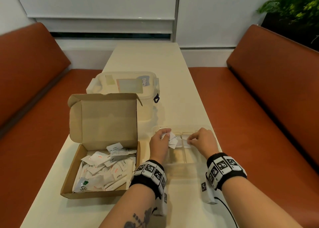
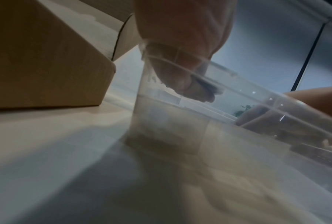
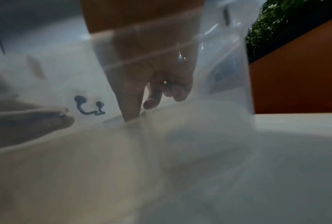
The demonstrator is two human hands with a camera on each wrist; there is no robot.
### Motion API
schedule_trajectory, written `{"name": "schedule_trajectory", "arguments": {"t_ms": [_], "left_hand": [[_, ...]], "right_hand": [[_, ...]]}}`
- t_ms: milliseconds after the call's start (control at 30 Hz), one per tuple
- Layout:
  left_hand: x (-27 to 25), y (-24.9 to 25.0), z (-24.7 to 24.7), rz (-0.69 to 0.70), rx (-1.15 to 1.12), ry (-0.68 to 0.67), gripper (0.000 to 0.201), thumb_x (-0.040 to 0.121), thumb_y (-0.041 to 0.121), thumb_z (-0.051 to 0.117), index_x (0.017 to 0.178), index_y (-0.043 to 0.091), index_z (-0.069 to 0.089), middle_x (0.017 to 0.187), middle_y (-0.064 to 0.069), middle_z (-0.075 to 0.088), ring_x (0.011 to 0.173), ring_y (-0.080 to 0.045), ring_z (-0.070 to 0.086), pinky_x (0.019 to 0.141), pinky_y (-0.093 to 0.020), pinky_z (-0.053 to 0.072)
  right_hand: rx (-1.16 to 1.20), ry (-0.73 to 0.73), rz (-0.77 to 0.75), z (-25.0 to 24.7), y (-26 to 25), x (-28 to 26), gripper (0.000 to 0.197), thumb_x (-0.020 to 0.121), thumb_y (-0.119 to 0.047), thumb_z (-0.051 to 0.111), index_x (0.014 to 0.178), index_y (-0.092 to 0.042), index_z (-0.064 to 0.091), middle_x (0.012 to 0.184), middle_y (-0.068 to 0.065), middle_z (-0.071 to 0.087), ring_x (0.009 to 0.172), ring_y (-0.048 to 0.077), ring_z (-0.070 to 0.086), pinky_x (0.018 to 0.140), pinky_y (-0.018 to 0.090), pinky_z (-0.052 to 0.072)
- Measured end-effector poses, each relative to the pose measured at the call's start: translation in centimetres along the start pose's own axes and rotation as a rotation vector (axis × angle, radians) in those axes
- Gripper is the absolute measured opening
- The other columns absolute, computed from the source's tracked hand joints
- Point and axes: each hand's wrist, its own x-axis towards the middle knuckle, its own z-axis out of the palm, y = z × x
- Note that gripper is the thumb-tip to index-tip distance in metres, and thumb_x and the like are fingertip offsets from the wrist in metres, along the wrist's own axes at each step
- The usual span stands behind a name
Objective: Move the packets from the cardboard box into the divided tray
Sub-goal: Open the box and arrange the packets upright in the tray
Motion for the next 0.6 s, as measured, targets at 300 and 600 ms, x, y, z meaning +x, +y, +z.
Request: {"name": "schedule_trajectory", "arguments": {"t_ms": [300, 600], "left_hand": [[-0.17, 0.28, 0.13, -0.071, -0.095, -0.037, 0.03, 0.092, 0.001, 0.047, 0.089, 0.02, 0.07, 0.098, -0.005, 0.063, 0.097, -0.028, 0.059, 0.093, -0.05, 0.048], [-0.3, 0.52, 0.11, -0.107, -0.103, -0.083, 0.039, 0.083, -0.009, 0.044, 0.089, 0.019, 0.071, 0.096, -0.001, 0.062, 0.092, -0.024, 0.061, 0.088, -0.045, 0.051]], "right_hand": [[-0.096, 0.018, -0.065, 0.54, 0.34, -0.03, 0.014, 0.078, -0.016, 0.071, 0.077, -0.018, 0.057, 0.077, -0.003, 0.05, 0.082, 0.017, 0.047, 0.055, 0.023, 0.03], [-0.009, 0.056, -0.034, 0.66, 0.01, 0.12, 0.014, 0.078, -0.015, 0.069, 0.076, -0.017, 0.056, 0.076, -0.002, 0.054, 0.076, 0.017, 0.049, 0.052, 0.019, 0.028]]}}
